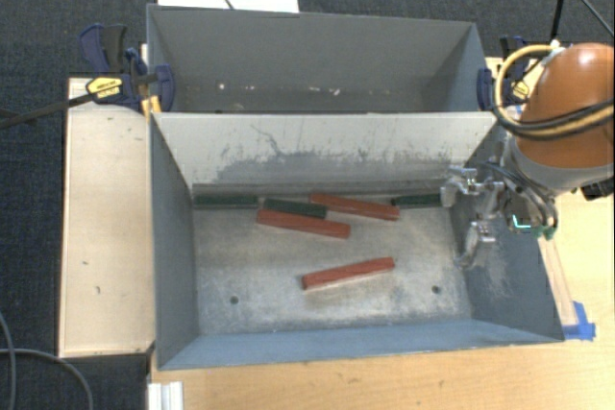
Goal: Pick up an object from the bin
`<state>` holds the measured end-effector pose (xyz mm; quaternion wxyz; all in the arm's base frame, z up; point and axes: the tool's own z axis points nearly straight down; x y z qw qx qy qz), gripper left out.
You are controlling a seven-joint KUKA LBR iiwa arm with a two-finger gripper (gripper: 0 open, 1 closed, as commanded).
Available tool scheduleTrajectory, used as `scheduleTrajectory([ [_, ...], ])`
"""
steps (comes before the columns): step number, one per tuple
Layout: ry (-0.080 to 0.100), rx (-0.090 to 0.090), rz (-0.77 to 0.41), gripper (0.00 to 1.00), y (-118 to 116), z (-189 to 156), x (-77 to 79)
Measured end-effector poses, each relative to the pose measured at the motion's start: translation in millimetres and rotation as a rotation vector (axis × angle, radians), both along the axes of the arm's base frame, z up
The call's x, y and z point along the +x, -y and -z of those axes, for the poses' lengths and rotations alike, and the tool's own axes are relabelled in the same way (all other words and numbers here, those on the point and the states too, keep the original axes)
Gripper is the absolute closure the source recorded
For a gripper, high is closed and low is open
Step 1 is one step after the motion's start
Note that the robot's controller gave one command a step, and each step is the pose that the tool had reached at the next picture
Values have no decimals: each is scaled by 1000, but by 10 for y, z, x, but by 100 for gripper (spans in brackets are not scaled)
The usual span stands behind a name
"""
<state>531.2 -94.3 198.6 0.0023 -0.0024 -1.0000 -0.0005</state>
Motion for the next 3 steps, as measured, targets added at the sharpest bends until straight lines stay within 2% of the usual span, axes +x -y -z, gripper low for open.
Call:
scheduleTrajectory([
  [1, 2, 3, -459, 0, -761, 1305, -102],
  [2, 7, 2, -293, 0, -1260, 976, -235],
  [3, 2, 1, -276, 0, -1300, 945, -380],
])
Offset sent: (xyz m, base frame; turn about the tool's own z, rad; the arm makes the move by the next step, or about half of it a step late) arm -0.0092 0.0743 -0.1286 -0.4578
